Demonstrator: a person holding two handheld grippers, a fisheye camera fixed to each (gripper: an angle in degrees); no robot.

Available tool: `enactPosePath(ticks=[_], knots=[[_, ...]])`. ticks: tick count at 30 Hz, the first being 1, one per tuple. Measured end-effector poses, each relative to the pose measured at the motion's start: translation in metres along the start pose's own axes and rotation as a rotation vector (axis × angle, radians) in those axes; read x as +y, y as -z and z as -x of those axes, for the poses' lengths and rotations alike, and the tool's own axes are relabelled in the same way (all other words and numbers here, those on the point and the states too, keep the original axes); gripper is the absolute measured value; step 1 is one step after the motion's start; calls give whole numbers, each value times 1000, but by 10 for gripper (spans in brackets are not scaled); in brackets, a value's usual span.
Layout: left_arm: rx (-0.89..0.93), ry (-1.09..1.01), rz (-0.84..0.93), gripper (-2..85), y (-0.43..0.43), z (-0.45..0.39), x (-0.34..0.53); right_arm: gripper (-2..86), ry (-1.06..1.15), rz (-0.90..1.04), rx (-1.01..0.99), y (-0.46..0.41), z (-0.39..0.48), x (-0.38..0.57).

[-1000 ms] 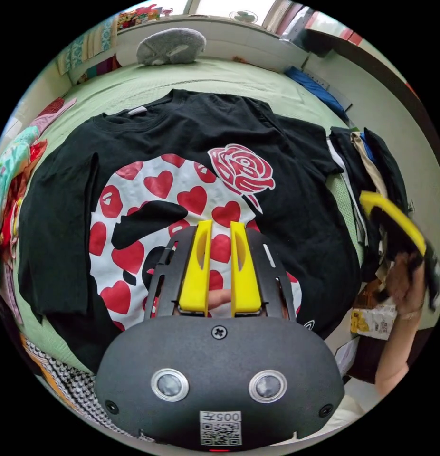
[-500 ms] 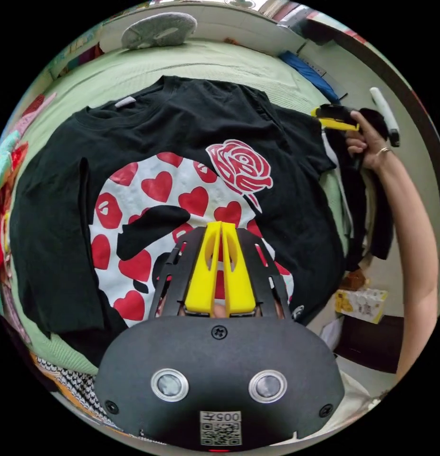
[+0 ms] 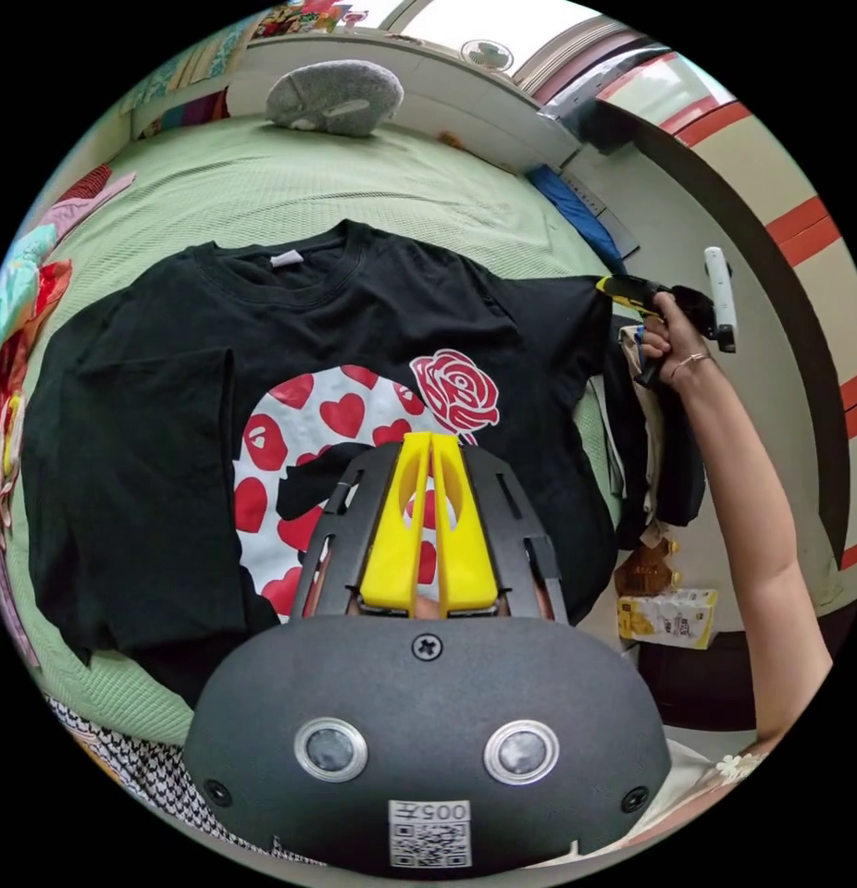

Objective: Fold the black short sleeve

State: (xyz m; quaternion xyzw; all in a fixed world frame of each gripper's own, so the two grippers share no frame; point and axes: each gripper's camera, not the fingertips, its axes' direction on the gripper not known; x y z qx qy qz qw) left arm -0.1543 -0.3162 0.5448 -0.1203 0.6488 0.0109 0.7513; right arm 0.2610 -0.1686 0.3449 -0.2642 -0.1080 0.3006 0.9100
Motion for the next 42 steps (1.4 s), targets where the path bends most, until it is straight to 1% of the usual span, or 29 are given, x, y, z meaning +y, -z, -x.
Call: enactPosePath(ticks=[2, 5, 8, 9, 10, 11, 12, 13, 14, 15, 17, 20, 24, 30, 32, 34, 35, 38, 40, 42], knots=[[-22, -7, -7, -1, 4, 0, 3, -11, 51, -32, -3, 18, 18, 2], [-32, -3, -20, -1, 9, 3, 8, -10, 185, -52, 30, 41, 68, 17], [-30, 11, -27, -1, 15, 9, 13, -5, 354, -69, -20, 52, 131, 51], [-29, 16, -30, -1, 17, 12, 15, 5, 430, -37, -70, 49, 157, 65], [-30, 18, -31, -1, 19, 14, 17, 19, 484, 42, -131, 41, 178, 77], [-32, 20, -31, -1, 20, 15, 18, 28, 500, 85, -167, 37, 185, 82], [-35, 24, -28, -1, 21, 18, 20, 39, 506, 153, -243, 31, 193, 87], [-36, 26, -27, -1, 23, 20, 22, 44, 497, 162, -304, 31, 193, 88], [-35, 25, -28, -1, 24, 21, 23, 48, 497, 145, -309, 33, 191, 87], [-34, 23, -28, -1, 26, 23, 25, 56, 497, 96, -283, 39, 185, 83], [-35, 20, -27, -1, 29, 26, 27, 54, 473, 69, -244, 43, 168, 73], [-37, 20, -29, -1, 33, 31, 30, 56, 391, 114, -180, 35, 131, 58], [-30, 27, -21, -1, 35, 35, 32, 48, 346, 184, -131, 7, 106, 75], [-54, 19, -17, -1, 38, 33, 38, 55, 300, 278, -81, -46, 123, 107], [-73, 12, -12, -1, 39, 33, 39, 51, 332, 252, -40, -44, 134, 113], [-88, 12, -5, -2, 39, 33, 39, 39, 416, 281, -32, -34, 148, 115], [-89, 12, -3, -2, 39, 34, 39, 35, 428, 276, -25, -30, 150, 114], [-79, 18, -7, -2, 41, 36, 39, 33, 448, 177, -19, -7, 156, 101], [-63, 22, -17, -2, 44, 38, 40, 47, 431, 104, -33, 3, 164, 84], [-53, 26, -23, -2, 46, 39, 41, 52, 427, 91, -69, -1, 176, 73]])
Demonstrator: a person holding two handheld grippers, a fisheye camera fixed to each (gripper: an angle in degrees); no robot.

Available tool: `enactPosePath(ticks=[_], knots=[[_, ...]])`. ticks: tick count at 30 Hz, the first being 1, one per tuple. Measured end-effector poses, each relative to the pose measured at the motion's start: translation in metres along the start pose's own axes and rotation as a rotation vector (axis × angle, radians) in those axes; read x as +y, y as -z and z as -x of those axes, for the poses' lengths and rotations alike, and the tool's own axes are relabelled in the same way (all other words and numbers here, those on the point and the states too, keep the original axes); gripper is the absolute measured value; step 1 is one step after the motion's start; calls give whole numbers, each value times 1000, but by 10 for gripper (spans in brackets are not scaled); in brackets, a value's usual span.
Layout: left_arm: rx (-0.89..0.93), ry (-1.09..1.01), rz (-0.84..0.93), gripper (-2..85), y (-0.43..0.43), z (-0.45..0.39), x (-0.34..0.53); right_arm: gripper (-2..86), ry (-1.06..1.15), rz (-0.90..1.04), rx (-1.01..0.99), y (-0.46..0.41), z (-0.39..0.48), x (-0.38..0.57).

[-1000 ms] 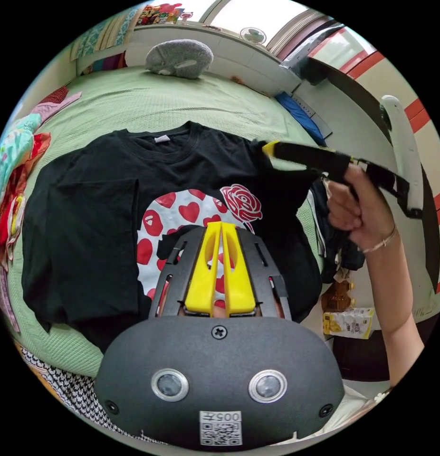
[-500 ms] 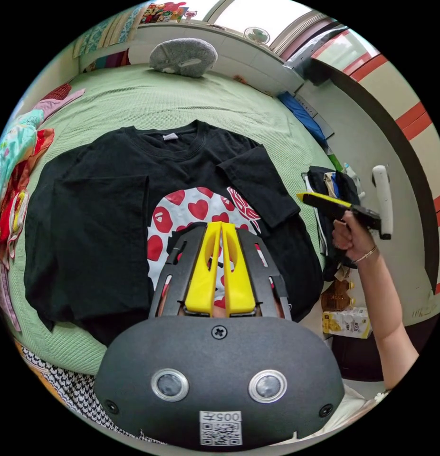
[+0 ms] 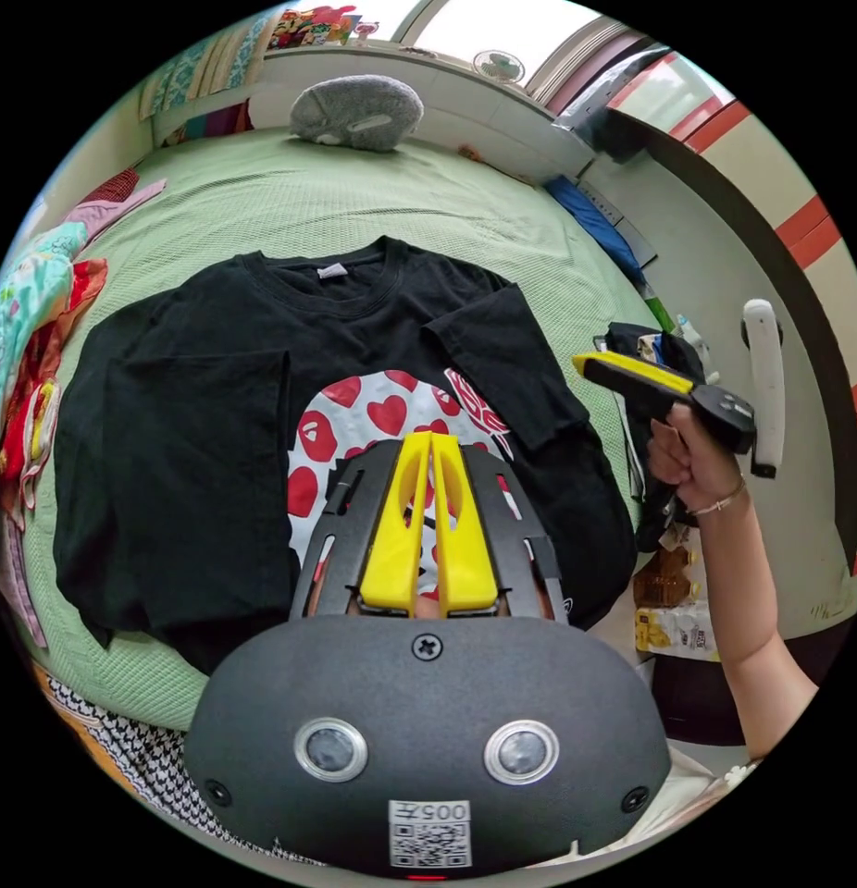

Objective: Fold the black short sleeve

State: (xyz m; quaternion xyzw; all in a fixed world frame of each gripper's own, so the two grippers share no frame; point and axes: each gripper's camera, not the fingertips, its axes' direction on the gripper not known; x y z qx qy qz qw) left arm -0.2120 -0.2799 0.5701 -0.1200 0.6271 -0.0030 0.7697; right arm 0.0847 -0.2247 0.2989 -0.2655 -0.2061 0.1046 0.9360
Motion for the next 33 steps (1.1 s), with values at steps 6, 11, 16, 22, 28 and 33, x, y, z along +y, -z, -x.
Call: enactPosePath(ticks=[6, 11, 16, 22, 28, 33], knots=[[-5, 22, -1, -3, 3, 6, 3, 55, -5, 48, -47, -62, 49, -41], [-32, 19, -20, -2, 12, 8, 6, 59, -112, 94, -40, -95, 54, -65], [-22, 36, -16, -2, 16, 16, 10, 49, -61, 101, -115, -67, 46, -57], [-28, 60, -31, -3, 22, 18, 18, 55, 96, 160, -87, -61, 66, 8], [-66, 52, 29, -3, -1, 13, 30, 46, 32, 146, -144, -38, 62, 33], [-84, 39, -27, -3, -1, -1, 47, 45, 99, 88, -82, 1, 63, 91]])
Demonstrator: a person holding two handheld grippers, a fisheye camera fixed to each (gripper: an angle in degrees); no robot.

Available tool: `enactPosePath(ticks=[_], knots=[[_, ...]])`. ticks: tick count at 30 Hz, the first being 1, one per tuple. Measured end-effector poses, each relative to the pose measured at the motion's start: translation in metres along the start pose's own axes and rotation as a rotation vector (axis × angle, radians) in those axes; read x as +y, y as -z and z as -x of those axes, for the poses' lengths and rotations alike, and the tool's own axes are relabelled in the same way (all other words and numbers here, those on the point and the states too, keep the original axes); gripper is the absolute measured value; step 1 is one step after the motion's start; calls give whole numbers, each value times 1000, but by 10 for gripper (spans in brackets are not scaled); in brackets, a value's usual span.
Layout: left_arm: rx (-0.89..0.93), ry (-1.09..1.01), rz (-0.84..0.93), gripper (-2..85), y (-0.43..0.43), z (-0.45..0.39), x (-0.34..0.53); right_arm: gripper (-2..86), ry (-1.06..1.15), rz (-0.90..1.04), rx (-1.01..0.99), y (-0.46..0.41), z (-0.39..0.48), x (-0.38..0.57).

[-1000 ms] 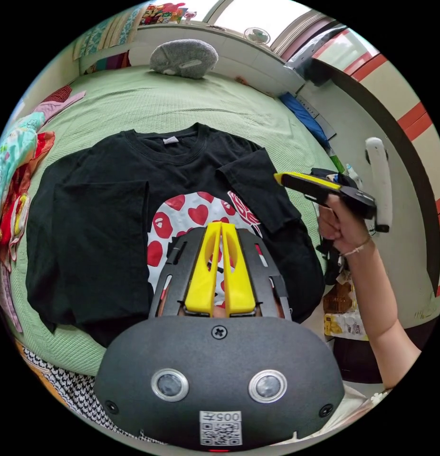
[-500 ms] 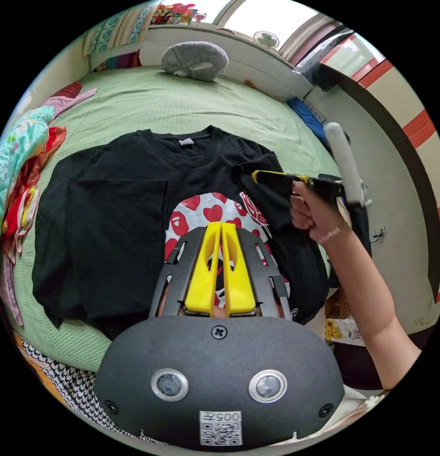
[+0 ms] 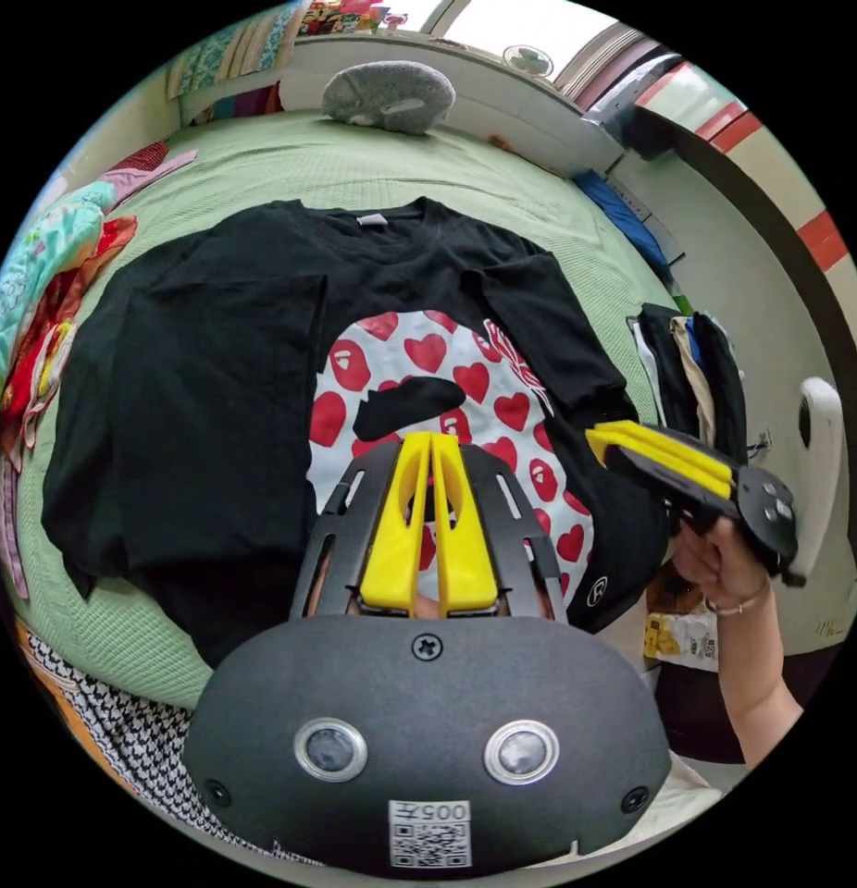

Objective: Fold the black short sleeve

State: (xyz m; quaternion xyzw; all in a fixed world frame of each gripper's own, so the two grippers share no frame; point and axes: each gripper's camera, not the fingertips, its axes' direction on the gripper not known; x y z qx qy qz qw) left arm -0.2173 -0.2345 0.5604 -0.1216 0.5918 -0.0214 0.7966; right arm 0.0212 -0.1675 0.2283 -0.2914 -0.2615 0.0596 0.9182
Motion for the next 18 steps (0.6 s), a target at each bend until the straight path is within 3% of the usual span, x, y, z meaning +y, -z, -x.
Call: enactPosePath(ticks=[7, 18], knots=[[-123, -79, 93, -3, 16, -26, 37, 59, 3, 39, 43, 4, -24, 76], [-268, -188, 284, -2, -4, -25, 64, 30, -52, 181, 51, -29, -55, 106]])
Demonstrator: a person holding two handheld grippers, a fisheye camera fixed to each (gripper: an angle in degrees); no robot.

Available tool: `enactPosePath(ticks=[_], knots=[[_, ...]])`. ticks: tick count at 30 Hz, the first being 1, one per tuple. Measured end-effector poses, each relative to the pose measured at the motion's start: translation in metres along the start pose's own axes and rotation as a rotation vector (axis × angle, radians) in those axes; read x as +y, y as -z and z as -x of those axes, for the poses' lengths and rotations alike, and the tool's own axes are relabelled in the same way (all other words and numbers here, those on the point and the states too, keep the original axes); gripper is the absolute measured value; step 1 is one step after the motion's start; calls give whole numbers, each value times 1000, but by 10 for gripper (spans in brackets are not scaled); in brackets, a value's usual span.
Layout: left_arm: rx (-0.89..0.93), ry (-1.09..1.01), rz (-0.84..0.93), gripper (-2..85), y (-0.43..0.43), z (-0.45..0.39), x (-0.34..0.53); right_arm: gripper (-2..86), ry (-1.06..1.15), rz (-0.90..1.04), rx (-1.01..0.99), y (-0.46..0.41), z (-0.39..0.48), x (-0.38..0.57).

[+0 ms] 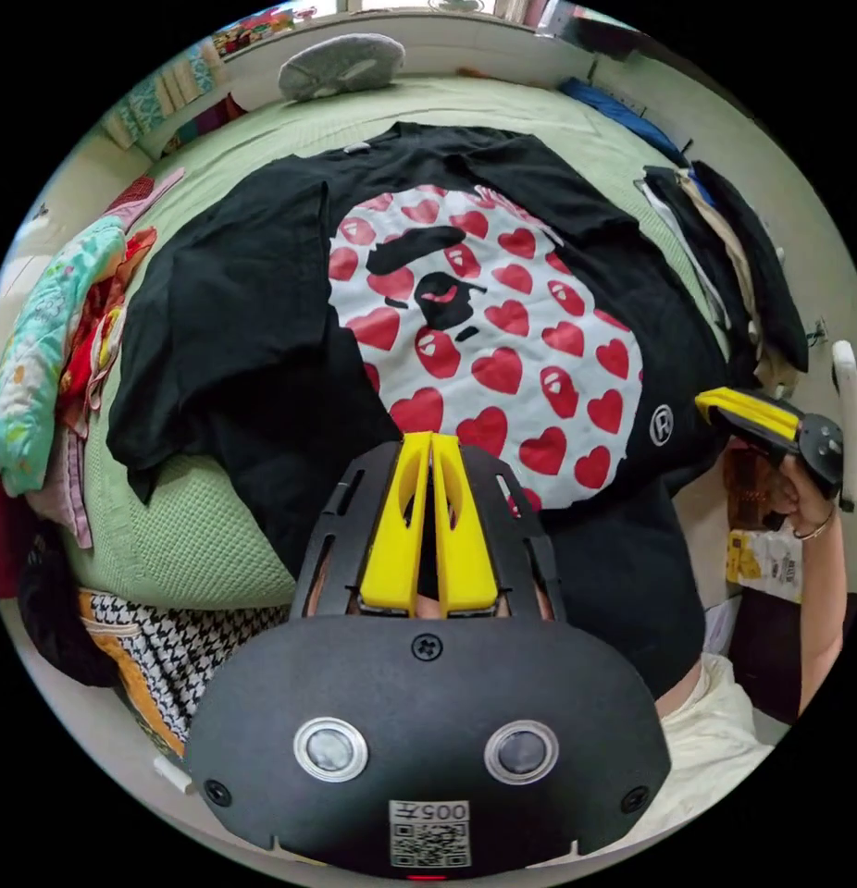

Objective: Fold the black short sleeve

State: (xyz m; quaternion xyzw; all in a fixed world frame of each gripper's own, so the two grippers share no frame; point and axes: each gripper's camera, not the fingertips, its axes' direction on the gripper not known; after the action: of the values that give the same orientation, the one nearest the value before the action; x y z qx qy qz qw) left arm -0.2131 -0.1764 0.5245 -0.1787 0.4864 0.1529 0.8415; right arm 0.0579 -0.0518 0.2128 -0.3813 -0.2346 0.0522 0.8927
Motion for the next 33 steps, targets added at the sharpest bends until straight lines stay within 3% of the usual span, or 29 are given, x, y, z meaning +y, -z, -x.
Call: enactPosePath(ticks=[9, 14, 16, 19, 25, 30, 33], knots=[[-9, -19, -22, -1, 2, 5, -3, -1, 44, 70, -56, -21, -25, -14], [-69, -130, -44, 5, 23, 8, 0, -10, 128, 73, -134, -12, -44, -30], [-71, -46, -221, 15, 58, 38, 2, -6, 125, -164, -194, 20, -62, -45], [-67, 41, -333, 70, 88, 96, -14, 15, 113, -371, -143, 43, -84, -83], [44, 187, -367, 151, 95, 218, -62, 75, 58, -288, -240, 8, -137, -204], [164, 259, -399, 162, 79, 271, -79, 82, -64, -300, -304, -22, -170, -262], [144, 265, -390, 162, 73, 285, -87, 84, -115, -254, -295, -44, -178, -284]])
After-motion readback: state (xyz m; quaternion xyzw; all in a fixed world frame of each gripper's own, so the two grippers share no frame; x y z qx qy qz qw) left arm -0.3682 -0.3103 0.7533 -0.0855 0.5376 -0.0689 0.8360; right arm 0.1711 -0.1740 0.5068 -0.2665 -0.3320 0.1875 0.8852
